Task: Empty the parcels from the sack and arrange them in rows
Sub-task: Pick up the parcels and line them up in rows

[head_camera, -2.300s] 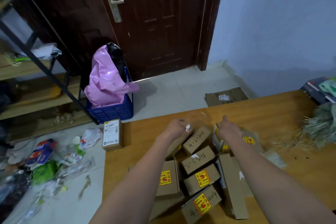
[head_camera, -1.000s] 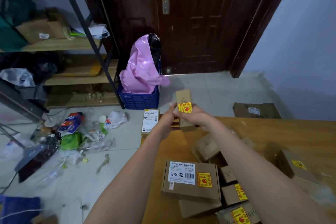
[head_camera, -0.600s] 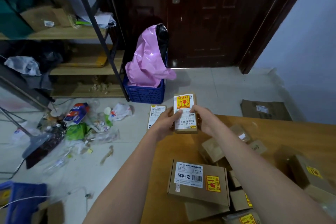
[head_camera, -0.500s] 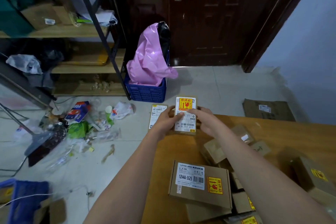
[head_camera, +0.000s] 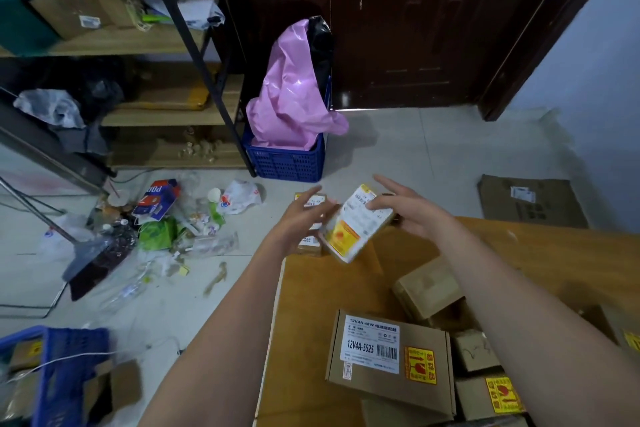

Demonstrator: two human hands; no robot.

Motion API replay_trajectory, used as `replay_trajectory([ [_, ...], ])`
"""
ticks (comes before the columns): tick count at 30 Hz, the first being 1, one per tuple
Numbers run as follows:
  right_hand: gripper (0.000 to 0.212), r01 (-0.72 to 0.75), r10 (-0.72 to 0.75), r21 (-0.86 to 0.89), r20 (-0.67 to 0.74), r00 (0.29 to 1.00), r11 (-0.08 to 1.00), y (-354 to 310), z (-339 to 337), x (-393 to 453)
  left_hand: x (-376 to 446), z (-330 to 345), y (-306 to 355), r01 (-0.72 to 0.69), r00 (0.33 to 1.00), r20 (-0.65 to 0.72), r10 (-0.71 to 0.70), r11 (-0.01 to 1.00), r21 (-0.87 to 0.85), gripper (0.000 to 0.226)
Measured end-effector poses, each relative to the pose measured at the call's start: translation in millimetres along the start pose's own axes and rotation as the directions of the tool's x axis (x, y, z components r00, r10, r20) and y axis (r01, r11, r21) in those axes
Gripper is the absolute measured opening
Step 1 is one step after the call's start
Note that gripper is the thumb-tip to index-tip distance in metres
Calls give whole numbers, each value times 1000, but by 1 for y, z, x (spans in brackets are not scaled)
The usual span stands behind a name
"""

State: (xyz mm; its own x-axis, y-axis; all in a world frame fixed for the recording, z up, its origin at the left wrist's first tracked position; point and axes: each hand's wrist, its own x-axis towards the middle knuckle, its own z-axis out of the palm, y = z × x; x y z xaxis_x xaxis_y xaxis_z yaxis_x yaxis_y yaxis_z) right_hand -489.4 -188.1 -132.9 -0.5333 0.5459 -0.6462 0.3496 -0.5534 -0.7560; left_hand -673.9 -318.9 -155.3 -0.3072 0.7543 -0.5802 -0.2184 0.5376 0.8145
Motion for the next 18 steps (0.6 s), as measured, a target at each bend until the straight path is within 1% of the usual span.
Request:
replay_trajectory([
  [1,77,10,-10,-13,-12,1000,1000,-2,0,4,2,1,-1,1,1000,29,-1,1000,14,62],
  [2,81,32,-31,18,-73,997,999,-3,2,8,4,4,-3,-7,999,37,6,1000,19,56],
  [4,82,74,-53,93,-217,975,993,0,7,19,8,9,-6,-24,1000,17,24,1000,13,50],
  [6,81,69,-37,124,-245,969,990,8,12,27,10,14,-8,8,999,40,-10,998,55,53],
  [7,79,71,-32,144,-254,967,987,11,14,28,11,16,-9,31,998,54,-36,996,88,60],
  [9,83,63,-4,185,-302,953,981,16,17,30,13,20,-12,32,998,56,-38,994,100,63],
  [10,88,32,23,168,-314,949,985,19,18,32,14,22,-16,16,999,37,-19,995,94,62],
  [11,92,-34,62,96,-301,952,995,23,21,33,16,23,-18,-1,1000,5,1,996,89,61],
  [12,91,-113,112,11,-257,960,994,27,24,34,17,24,-20,-11,1000,-23,13,995,97,63],
  [14,76,-210,196,-72,-166,966,975,33,31,37,20,25,-23,-2,999,-39,8,989,145,64],
  [16,64,-226,199,-116,-206,958,967,34,33,45,23,21,-26,-14,997,-69,35,958,287,57],
  [17,60,-221,182,-144,-243,953,965,34,33,51,25,18,-28,-40,987,-128,96,923,384,48],
  [18,56,-220,171,-161,-272,947,962,35,32,56,27,13,-31,-58,957,-221,186,875,481,38],
])
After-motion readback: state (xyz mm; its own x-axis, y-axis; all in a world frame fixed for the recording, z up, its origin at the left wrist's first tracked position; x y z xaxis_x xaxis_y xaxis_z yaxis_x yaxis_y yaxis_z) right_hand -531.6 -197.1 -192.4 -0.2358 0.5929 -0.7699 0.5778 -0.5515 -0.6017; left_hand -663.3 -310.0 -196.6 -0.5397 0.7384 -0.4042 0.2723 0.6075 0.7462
